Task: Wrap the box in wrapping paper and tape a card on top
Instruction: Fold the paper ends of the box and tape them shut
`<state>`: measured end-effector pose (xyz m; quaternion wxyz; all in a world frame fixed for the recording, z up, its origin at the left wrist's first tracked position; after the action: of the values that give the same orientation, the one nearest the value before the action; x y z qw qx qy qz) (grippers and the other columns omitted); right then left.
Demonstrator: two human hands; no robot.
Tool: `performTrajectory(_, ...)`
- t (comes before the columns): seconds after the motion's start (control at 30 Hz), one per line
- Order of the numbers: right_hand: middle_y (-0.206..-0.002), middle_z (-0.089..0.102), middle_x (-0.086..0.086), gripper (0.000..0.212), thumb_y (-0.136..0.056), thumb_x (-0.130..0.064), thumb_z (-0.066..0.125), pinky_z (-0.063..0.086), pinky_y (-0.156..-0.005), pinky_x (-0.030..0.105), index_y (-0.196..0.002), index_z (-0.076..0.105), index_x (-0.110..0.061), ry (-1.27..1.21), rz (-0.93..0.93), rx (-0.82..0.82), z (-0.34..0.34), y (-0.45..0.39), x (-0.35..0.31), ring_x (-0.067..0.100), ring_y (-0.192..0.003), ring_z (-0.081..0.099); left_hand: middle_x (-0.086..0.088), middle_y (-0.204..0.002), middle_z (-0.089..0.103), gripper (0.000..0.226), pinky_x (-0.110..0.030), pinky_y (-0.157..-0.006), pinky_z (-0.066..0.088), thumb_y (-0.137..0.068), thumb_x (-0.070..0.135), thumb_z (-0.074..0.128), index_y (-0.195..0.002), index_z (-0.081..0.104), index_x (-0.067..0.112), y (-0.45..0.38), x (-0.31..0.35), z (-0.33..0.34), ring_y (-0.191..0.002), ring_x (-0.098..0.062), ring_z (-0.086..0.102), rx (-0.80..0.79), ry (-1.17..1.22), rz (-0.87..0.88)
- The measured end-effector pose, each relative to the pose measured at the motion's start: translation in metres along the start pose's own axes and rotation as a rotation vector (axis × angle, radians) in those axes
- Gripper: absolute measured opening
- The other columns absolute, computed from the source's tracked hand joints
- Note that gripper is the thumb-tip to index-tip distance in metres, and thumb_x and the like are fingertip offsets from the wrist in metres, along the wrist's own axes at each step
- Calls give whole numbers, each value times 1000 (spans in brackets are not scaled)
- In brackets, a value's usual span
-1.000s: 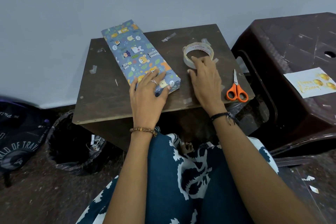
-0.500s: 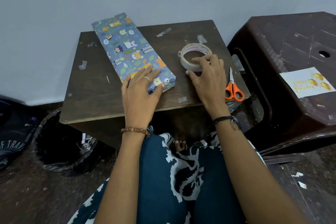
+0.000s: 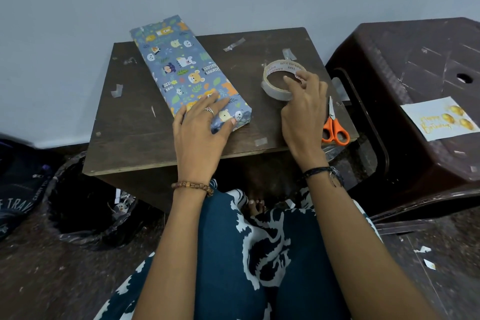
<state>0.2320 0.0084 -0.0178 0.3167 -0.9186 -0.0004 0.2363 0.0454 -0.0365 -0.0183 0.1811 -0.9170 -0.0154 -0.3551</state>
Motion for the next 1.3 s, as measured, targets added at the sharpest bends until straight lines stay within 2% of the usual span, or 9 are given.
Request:
performTrajectory(0.13,-107,61,11,30,-82,-8,54,43,-72,39,-111,64,-8,35,-114,-29,14,1,-22,31,-96,54,8,-137,50,35,-23,-110,7,-85,29,64,-120,61,27,0,1,0,-130,-6,40,1,-2,4)
performTrajectory(0.2,-99,61,11,30,-81,-3,58,42,-69,38,-109,65,-9,46,-121,-57,20,2,-22,32,-91,55,8,-137,50,36,-22,-110,6,-85,30,63,-120,61,27,0,0,0,-131,-5,40,-2,-6,5)
performTrajectory(0.27,-93,60,11,35,-78,7,51,36,-66,35,-104,67,-11,44,-89,-49,18,0,-16,32,-89,54,8,-137,50,36,-22,-110,6,-85,31,63,-120,61,27,-1,-1,1,-131,-5,39,-3,-10,2)
performTrajectory(0.43,-98,57,10,45,-67,11,41,25,-69,28,-101,63,-10,21,-19,-69,7,-2,-2,29,-90,47,8,-137,50,36,-24,-110,8,-85,28,64,-121,61,26,-1,-1,1,-131,-6,40,-2,-5,11)
performTrajectory(0.67,-96,55,10,18,-77,-4,61,37,-68,34,-94,57,-11,67,-1,-85,15,-2,0,27,-87,47,6,-137,51,40,-26,-111,9,-82,34,59,-121,61,26,0,0,1,-130,-7,41,-9,5,19)
performTrajectory(0.87,-95,56,9,7,-86,-13,56,37,-69,33,-92,57,-10,34,-27,-69,12,-2,-2,26,-86,47,7,-138,50,36,-24,-111,7,-85,28,64,-121,61,27,0,0,1,-131,-6,39,-2,5,7)
performTrajectory(1.07,-94,58,12,18,-94,-16,48,45,-71,38,-89,61,-4,-95,5,-31,10,-3,0,27,-87,50,7,-137,51,37,-24,-110,8,-84,30,63,-121,61,25,-1,-1,1,-130,-7,40,-1,2,16)
performTrajectory(1.17,-94,58,12,16,-91,-15,49,45,-73,36,-88,60,-3,-147,11,-41,12,-3,-1,25,-88,50,7,-137,51,37,-26,-111,9,-84,31,63,-120,61,25,-1,-1,2,-130,-7,41,-1,4,18)
performTrajectory(1.3,-95,56,10,23,-86,-25,51,41,-72,30,-91,58,-4,-179,57,-92,17,-2,1,23,-90,48,7,-137,51,37,-26,-111,10,-84,31,63,-120,61,26,-1,-1,2,-130,-6,41,2,2,21)
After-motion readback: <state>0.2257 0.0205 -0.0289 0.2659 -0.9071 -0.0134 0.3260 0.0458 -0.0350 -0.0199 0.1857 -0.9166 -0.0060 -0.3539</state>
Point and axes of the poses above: each hand's wrist, its own y-axis away from the middle knuckle, its own z-axis out of the palm, x = y × z, the point moved 8 cm from there along -y, towards the middle knuckle
